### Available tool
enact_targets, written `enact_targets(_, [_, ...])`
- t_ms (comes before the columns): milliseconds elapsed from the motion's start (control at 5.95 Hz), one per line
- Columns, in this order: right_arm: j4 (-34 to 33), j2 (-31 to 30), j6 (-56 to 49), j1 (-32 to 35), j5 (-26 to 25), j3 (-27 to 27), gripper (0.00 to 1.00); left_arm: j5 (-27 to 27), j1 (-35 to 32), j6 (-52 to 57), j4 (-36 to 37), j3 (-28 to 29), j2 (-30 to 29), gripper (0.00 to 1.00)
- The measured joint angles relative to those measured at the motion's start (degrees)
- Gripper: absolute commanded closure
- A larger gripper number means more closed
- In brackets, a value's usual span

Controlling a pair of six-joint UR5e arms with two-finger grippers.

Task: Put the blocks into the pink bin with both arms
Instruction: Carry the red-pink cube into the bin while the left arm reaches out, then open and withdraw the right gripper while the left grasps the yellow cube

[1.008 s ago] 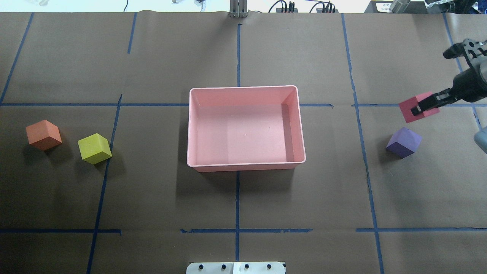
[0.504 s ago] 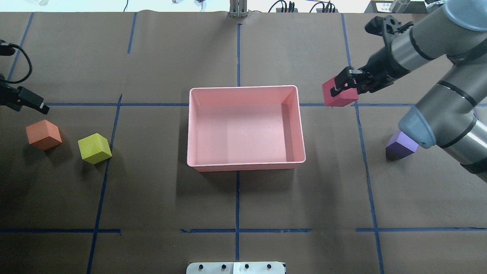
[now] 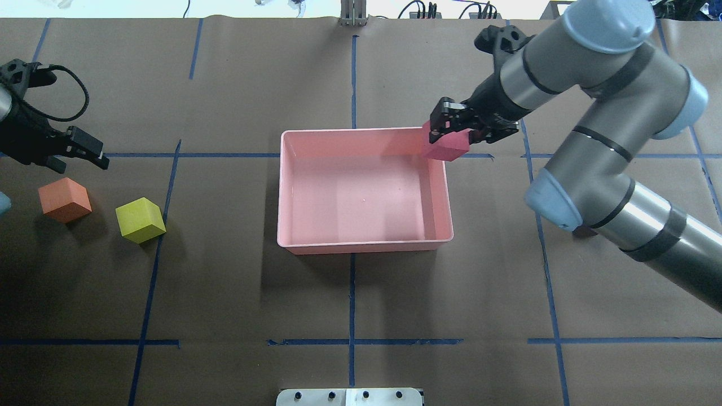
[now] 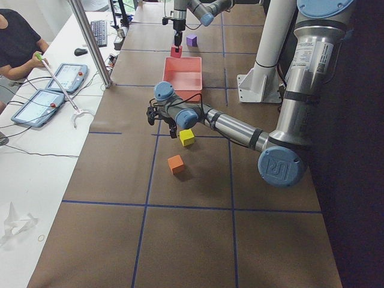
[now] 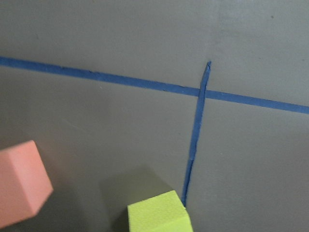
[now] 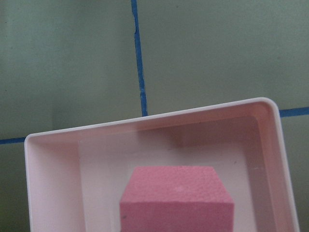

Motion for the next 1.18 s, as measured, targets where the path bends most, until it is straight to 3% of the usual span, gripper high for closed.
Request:
enact_targets(168, [-0.2,1.0,2.5,-2.7,-3.8,-0.9,0.00,3.2,2.2,-6.5,-1.1,-0.2,-0.1,0.00])
enact_targets(504, [-0.8,1.7,5.3,-6.5,-11.8,-2.2,0.00,6.3,5.1,-13.7,-1.5,-0.2,-0.2,0.00])
enact_targets(1176, [-0.9,1.3,5.7,-6.3,-14.0,-2.2,0.00,10.1,8.9,-19.2,-1.5,-0.1,0.7,0.00])
